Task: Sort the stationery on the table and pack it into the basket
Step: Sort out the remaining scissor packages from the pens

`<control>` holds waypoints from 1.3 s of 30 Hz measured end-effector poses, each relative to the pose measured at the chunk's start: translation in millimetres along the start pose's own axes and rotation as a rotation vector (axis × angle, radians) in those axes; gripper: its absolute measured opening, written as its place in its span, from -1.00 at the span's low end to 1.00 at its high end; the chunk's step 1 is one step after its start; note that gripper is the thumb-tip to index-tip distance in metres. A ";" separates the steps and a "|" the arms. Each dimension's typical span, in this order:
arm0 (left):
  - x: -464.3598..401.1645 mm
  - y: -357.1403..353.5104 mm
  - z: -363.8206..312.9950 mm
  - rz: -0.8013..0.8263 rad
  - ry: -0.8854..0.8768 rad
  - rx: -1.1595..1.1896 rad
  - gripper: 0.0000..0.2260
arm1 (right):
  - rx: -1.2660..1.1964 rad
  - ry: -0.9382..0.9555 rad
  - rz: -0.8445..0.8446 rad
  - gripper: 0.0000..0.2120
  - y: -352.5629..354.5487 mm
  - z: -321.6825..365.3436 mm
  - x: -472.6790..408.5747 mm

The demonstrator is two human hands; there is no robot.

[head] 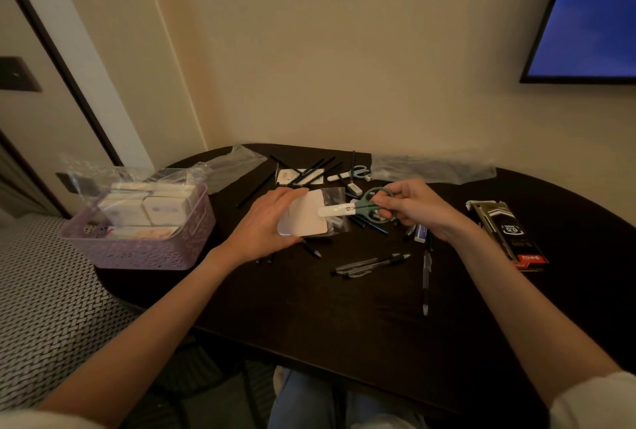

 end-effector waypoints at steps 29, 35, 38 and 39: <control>0.7 -8.9 -19.6 0.070 0.076 0.387 0.06 | -0.347 -0.084 0.213 -0.81 -36.5 -10.6 6.7; 1.0 -11.1 -23.6 0.065 0.062 0.386 0.07 | -0.350 -0.087 0.186 -0.90 -38.1 -14.5 7.0; -0.1 -10.0 -25.4 0.042 0.051 0.380 0.07 | -0.320 -0.070 0.133 -0.88 -37.0 -19.0 4.8; -0.4 -10.5 -25.3 0.039 0.050 0.375 0.07 | -0.281 -0.058 0.108 -0.89 -36.4 -20.9 4.0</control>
Point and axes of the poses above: each hand's wrist, its own x-axis away from the middle knuckle, its own y-axis out of the back of the hand, z = x × y, the point moved 9 cm from there along -x, towards the middle knuckle, and after that the axes turned 3 degrees about -z, right-handed, at the moved point
